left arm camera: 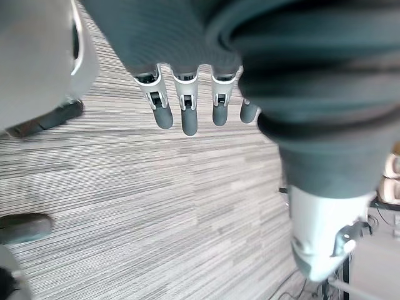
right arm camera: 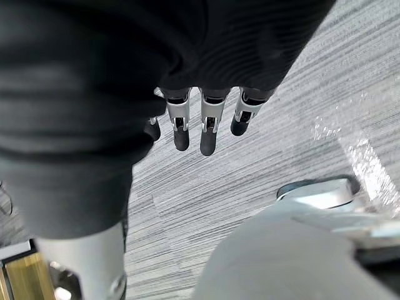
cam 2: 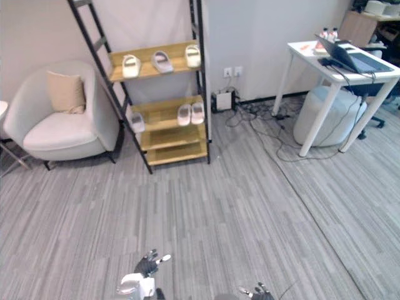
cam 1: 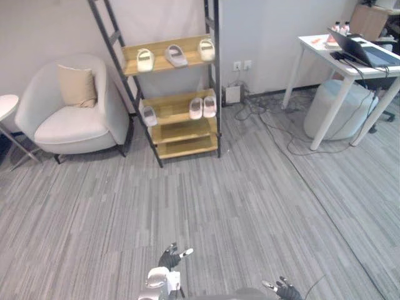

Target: Organize the slippers on the shoe rack

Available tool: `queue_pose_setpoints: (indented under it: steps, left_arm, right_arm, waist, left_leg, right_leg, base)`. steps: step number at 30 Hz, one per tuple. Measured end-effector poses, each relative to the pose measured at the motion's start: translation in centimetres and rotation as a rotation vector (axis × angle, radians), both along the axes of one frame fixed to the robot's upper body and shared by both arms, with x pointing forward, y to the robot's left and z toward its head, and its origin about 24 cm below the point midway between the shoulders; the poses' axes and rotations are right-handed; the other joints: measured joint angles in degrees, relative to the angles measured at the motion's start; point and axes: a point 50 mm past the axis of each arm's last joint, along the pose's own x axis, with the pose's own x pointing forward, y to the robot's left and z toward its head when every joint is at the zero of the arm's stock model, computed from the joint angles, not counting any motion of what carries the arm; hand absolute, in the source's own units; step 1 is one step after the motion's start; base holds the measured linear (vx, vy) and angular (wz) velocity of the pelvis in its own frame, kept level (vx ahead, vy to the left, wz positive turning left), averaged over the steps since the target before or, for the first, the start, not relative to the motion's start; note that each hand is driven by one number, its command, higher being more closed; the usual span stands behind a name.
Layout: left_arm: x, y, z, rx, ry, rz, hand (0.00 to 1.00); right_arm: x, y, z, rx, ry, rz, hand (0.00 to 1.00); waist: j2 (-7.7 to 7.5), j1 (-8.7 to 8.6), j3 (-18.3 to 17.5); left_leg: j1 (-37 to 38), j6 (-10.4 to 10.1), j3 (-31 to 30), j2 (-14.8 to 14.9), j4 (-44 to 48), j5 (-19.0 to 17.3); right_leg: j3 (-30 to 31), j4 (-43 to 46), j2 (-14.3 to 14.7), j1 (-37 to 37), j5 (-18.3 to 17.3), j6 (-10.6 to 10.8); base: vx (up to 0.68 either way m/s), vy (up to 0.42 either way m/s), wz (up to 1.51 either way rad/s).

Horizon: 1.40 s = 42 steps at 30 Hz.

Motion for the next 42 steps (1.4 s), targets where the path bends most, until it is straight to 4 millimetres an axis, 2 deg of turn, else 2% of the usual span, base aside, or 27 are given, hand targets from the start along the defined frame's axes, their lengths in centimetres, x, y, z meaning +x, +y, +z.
queue_pose_setpoints:
  steps: [3,4,5,6,8,9,10,12,15,16,18,19,20,21,23,24,25,26,27,28,31,34,36,37,38,40,42]
  left_arm:
    - [0.0,-0.2,0.0,0.004,0.002,-0.025,0.00]
    - [-0.6,0.0,-0.2,0.008,0.016,-0.022,0.00]
    - [-0.8,-0.1,-0.3,0.005,0.023,-0.021,0.00]
    - [-1.2,-0.2,-0.4,0.002,0.035,-0.019,0.00]
    - [-1.2,-0.2,-0.4,0.005,0.036,-0.034,0.00]
    - [-1.1,-0.1,-0.4,0.012,0.042,-0.045,0.00]
    - [-1.3,-0.1,-0.6,0.015,0.057,-0.056,0.00]
    - [-1.3,0.0,-0.6,0.021,0.062,-0.065,0.00]
    - [-0.7,0.2,-0.5,0.030,0.055,-0.071,0.00]
    - [-0.5,0.1,-0.4,0.030,0.051,-0.072,0.00]
    - [-0.3,0.1,-0.4,0.029,0.045,-0.073,0.00]
    - [-0.5,0.2,-0.5,0.032,0.054,-0.073,0.00]
    - [-0.8,-0.3,-0.6,0.017,0.070,-0.074,0.00]
    - [-0.8,-0.7,-0.6,0.005,0.069,-0.072,0.00]
    - [-1.0,-0.9,-0.7,-0.003,0.075,-0.069,0.00]
    - [-1.2,-0.8,-0.8,-0.006,0.081,-0.055,0.00]
    - [-1.1,-0.4,-0.7,-0.004,0.073,-0.035,0.00]
    - [-0.8,-0.3,-0.5,-0.005,0.058,-0.024,0.00]
    - [-0.5,-0.2,-0.3,-0.004,0.038,-0.021,0.00]
    - [-0.4,-0.2,-0.3,-0.003,0.031,-0.020,0.00]
    - [-0.2,-0.3,-0.1,-0.006,0.015,-0.023,0.00]
    - [0.0,-0.4,0.0,-0.001,0.004,-0.030,0.00]
    - [0.0,-0.5,0.0,0.002,0.002,-0.046,0.00]
    - [-0.3,-0.6,-0.1,0.006,0.011,-0.059,0.00]
    - [-0.5,-0.5,-0.2,0.007,0.016,-0.058,0.00]
    - [-1.1,-0.6,-0.5,0.008,0.045,-0.073,0.00]
    - [-1.4,-0.9,-0.6,0.011,0.056,-0.106,0.00]
  right_arm:
    - [-0.2,0.1,0.0,0.000,0.002,-0.001,0.00]
    - [-0.6,1.0,-0.3,0.025,0.013,-0.006,0.00]
    - [-0.8,1.1,-0.3,0.027,0.018,-0.004,0.00]
    - [-1.4,1.6,-0.5,0.042,0.027,-0.011,0.00]
    - [-1.5,1.9,-0.5,0.063,0.020,-0.047,0.00]
    - [-1.4,1.8,-0.5,0.062,0.018,-0.053,0.00]
    - [-1.4,1.5,-0.4,0.058,0.012,-0.062,0.00]
    - [-1.1,1.0,-0.3,0.046,0.001,-0.066,0.00]
    - [-0.9,0.8,-0.2,0.041,-0.013,-0.073,0.00]
    - [-0.7,0.8,-0.1,0.041,-0.018,-0.072,0.00]
    - [-0.6,0.8,-0.2,0.042,-0.019,-0.072,0.00]
    - [-1.0,1.4,-0.4,0.057,-0.001,-0.077,0.00]
    - [-0.9,0.6,-0.3,0.039,0.000,-0.080,0.00]
    - [-0.6,0.4,-0.2,0.031,-0.010,-0.070,0.00]
    - [-0.2,0.2,0.0,0.026,-0.020,-0.066,0.00]
    - [-0.3,0.1,0.0,0.025,-0.017,-0.060,0.00]
    - [-0.3,0.2,0.0,0.023,-0.016,-0.050,0.00]
    - [-0.4,0.1,0.0,0.017,-0.007,-0.028,0.00]
    - [-0.3,0.0,0.0,0.013,-0.005,-0.007,0.00]
    - [-0.3,0.1,0.0,0.015,-0.005,-0.003,0.00]
    - [0.0,0.3,0.0,0.017,-0.007,0.009,0.00]
    - [-0.2,0.3,0.0,0.018,-0.003,0.004,0.00]
    - [-0.4,0.2,-0.1,0.013,0.002,0.002,0.00]
    - [-0.7,0.6,-0.2,0.023,0.013,-0.002,0.00]
    - [-0.7,0.9,-0.3,0.030,0.015,-0.003,0.00]
    - [-1.6,1.7,-0.5,0.054,0.032,-0.013,0.00]
    - [-1.5,1.6,-0.5,0.064,0.027,-0.036,0.00]
  waist:
    - [-0.26,0.61,-1.1]
    - [-2.21,0.79,-3.8]
    - [-3.20,0.77,-4.8]
    - [-4.27,0.48,-6.3]
    - [-5.57,0.31,-5.7]
    - [-5.45,-0.04,-5.5]
    - [-4.64,-0.24,-4.8]
    - [-3.25,-0.20,-3.9]
    - [-2.66,-0.79,-3.3]
    - [-2.54,-1.15,-3.1]
    - [-2.53,-1.39,-2.6]
    - [-3.29,-1.36,-2.3]
    - [-1.49,-1.55,-2.2]
    - [-0.79,-1.52,-1.9]
    - [-0.03,-2.15,-0.8]
    - [-0.30,-2.31,-0.6]
    - [-0.27,-2.26,-0.5]
    - [-0.24,-1.68,-0.5]
    - [-0.19,-0.83,-0.5]
    - [-0.33,-0.58,-0.5]
    - [-0.54,-0.18,-0.5]
    - [-0.68,0.00,-0.5]
    - [-0.33,0.19,-0.9]
    - [-1.02,0.59,-2.5]
    - [-1.54,0.60,-2.9]
    - [-4.30,-0.07,-6.5]
    - [-4.69,0.16,-6.5]
  left_leg:
    - [-0.7,2.1,-1.6,-2.4,-7.8,6.0]
    - [-1.0,4.7,-1.2,-5.1,-6.1,7.3]
    - [-0.9,5.4,-0.9,-6.3,-5.9,6.4]
    - [-0.2,6.0,-0.8,-8.0,-5.5,5.8]
    - [3.9,6.7,-1.1,-10.4,-5.6,5.7]
    - [6.9,7.2,-1.9,-11.0,-6.2,4.7]
    - [11.1,7.6,-3.0,-11.2,-8.2,4.2]
    - [17.3,7.6,-4.4,-10.6,-13.0,4.2]
    - [22.2,7.6,-6.1,-8.9,-17.2,4.2]
    - [23.5,7.2,-6.7,-8.1,-18.0,3.9]
    - [24.9,4.2,-8.0,-6.6,-18.3,2.1]
    - [26.3,2.1,-9.2,-6.7,-18.3,0.8]
    - [27.3,0.9,-9.8,-5.1,-18.1,0.1]
    - [27.0,0.3,-9.6,-4.7,-16.6,0.5]
    - [25.3,-0.3,-10.0,-2.9,-8.8,0.8]
    - [21.4,-2.2,-10.5,-0.6,1.6,1.5]
    - [17.1,-5.9,-11.0,1.7,12.1,3.7]
    - [12.9,-6.7,-11.1,4.0,22.7,4.1]
    - [8.9,-5.8,-9.9,6.1,30.9,3.6]
    - [7.1,-4.7,-8.7,6.8,32.5,2.6]
    - [2.3,-1.7,-2.3,6.9,24.2,-0.9]
    - [1.4,-1.3,-1.2,2.1,2.6,-0.2]
    - [1.1,0.1,-2.4,-0.7,-7.3,3.0]
    - [1.1,2.6,-3.1,-2.4,-6.7,8.0]
    - [1.2,2.7,-2.8,-3.1,-6.4,7.4]
    - [1.5,4.3,-1.5,-7.1,-6.3,5.5]
    - [4.3,5.9,-1.4,-9.3,-7.9,4.5]
  right_leg:
    - [2.4,0.0,-0.7,2.1,-4.2,1.7]
    - [3.3,0.1,-3.5,3.1,-6.3,3.0]
    - [3.9,1.3,-4.4,3.3,-6.4,4.0]
    - [4.9,6.4,-5.7,1.3,-6.1,4.8]
    - [7.0,26.1,-6.6,-4.7,-0.8,11.9]
    - [7.3,35.3,-6.4,-7.9,0.5,13.1]
    - [5.6,41.6,-6.1,-10.9,0.1,11.9]
    - [2.3,42.4,-5.2,-14.4,-1.7,8.8]
    - [-1.9,30.7,-4.6,-20.3,-3.1,6.5]
    - [-1.7,24.3,-3.5,-21.7,-2.2,6.0]
    - [0.3,10.9,-1.2,-22.3,3.8,5.7]
    - [1.4,7.5,-1.5,-21.7,12.6,5.0]
    - [-0.6,9.8,-0.6,-21.5,11.2,3.6]
    - [-1.1,11.5,-0.6,-21.6,8.8,2.8]
    - [-2.8,12.8,-0.7,-19.2,5.6,1.7]
    - [-4.0,11.5,-0.6,-16.2,4.4,1.6]
    - [-4.9,10.1,-0.4,-13.2,3.7,1.0]
    - [-5.3,8.9,0.2,-10.5,2.7,0.5]
    - [-5.2,7.4,0.9,-7.6,1.3,-0.3]
    - [-5.2,6.6,1.1,-6.0,0.9,-0.5]
    - [-3.8,3.9,1.0,-1.6,0.1,0.4]
    - [-1.9,2.9,-0.1,1.2,-2.3,1.3]
    - [0.0,3.5,-0.6,2.6,-5.2,2.7]
    - [2.0,3.3,-1.9,3.7,-7.1,4.2]
    - [2.4,3.2,-2.7,4.2,-7.3,4.5]
    - [4.0,6.4,-6.1,2.9,-6.8,6.1]
    - [7.0,18.7,-6.6,-1.2,-2.5,9.7]
  base:
    - [0.57,0.273,-0.39]
    - [0.50,0.206,-0.30]
    - [0.78,0.282,-0.19]
    - [0.65,0.191,0.04]
    - [0.57,0.172,0.21]
    - [0.51,0.132,0.29]
    - [0.60,0.137,0.25]
    - [0.45,0.066,0.19]
    - [0.38,-0.067,0.37]
    - [0.40,-0.187,0.48]
    - [0.48,-0.268,0.44]
    - [0.49,-0.276,0.33]
    - [0.47,-0.265,0.32]
    - [0.45,-0.260,0.28]
    - [0.36,-0.279,0.44]
    - [0.32,-0.278,0.58]
    - [0.28,-0.247,0.46]
    - [0.23,-0.216,0.12]
    - [0.25,-0.203,-0.12]
    - [0.19,-0.128,-0.25]
    - [0.27,-0.020,-0.31]
    - [0.36,0.124,-0.38]
    - [0.56,0.297,-0.47]
    - [0.53,0.303,-0.48]
    - [0.48,0.232,-0.31]
    - [0.52,0.183,0.11]
    - [0.56,0.247,0.21]
